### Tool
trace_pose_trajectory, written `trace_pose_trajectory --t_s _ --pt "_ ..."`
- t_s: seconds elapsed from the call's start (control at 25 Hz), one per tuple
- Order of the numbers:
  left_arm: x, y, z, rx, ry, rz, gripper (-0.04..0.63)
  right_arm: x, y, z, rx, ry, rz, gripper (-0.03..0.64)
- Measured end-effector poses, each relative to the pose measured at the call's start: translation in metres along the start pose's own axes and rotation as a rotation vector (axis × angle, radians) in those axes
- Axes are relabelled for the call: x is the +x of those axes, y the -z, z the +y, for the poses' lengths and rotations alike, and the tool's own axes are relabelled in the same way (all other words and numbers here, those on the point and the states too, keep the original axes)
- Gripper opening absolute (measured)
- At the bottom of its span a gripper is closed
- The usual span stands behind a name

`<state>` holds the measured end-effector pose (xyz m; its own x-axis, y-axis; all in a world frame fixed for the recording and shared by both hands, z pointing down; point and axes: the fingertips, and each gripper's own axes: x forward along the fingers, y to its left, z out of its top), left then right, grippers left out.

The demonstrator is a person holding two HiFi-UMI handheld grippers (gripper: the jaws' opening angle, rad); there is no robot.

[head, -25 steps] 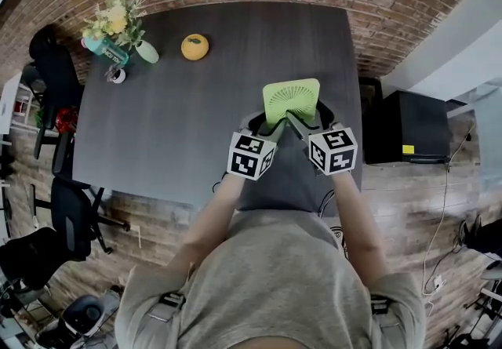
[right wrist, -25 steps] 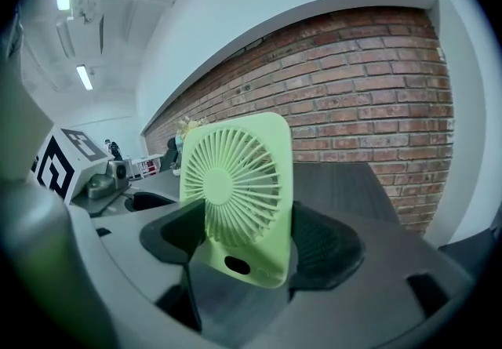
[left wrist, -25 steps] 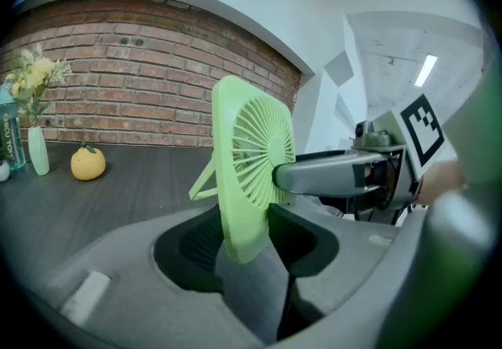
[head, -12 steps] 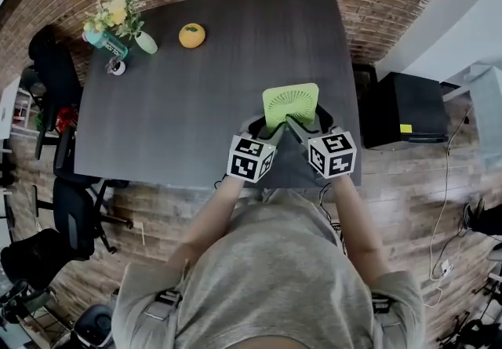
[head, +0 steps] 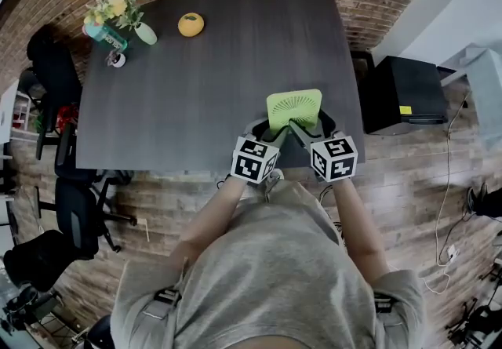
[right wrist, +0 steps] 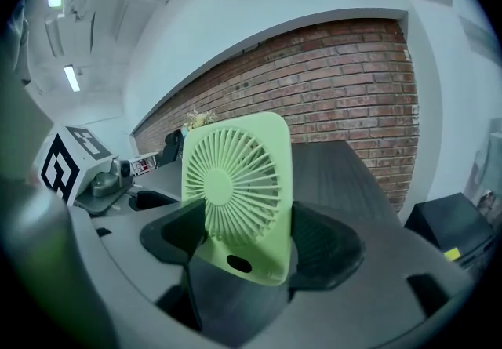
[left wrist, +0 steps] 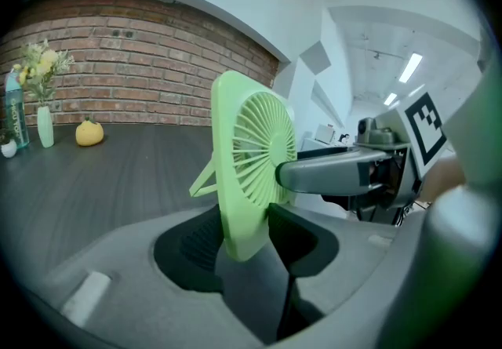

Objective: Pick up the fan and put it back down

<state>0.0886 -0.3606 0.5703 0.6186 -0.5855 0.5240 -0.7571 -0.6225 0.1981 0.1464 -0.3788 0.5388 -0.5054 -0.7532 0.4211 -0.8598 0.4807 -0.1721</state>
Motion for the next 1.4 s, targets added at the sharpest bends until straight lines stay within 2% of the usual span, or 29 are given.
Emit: trace_pose_trajectory --t_s 0.4,0.92,1.4 --pt "-0.015 0.045 -0.014 0.010 0.010 0.066 0.181 -0.018 0.042 0.023 0.025 0.018 0.043 0.345" --pt "-0.014 0.076 -0.023 0.045 -0.001 0.136 0.183 -0.027 0.072 0.028 0.053 0.028 0.090 0.345" --pt "-0.011 0.080 -0.025 0.022 0.007 0.125 0.183 -0.023 0.076 0.026 0.031 0.040 0.101 0.344"
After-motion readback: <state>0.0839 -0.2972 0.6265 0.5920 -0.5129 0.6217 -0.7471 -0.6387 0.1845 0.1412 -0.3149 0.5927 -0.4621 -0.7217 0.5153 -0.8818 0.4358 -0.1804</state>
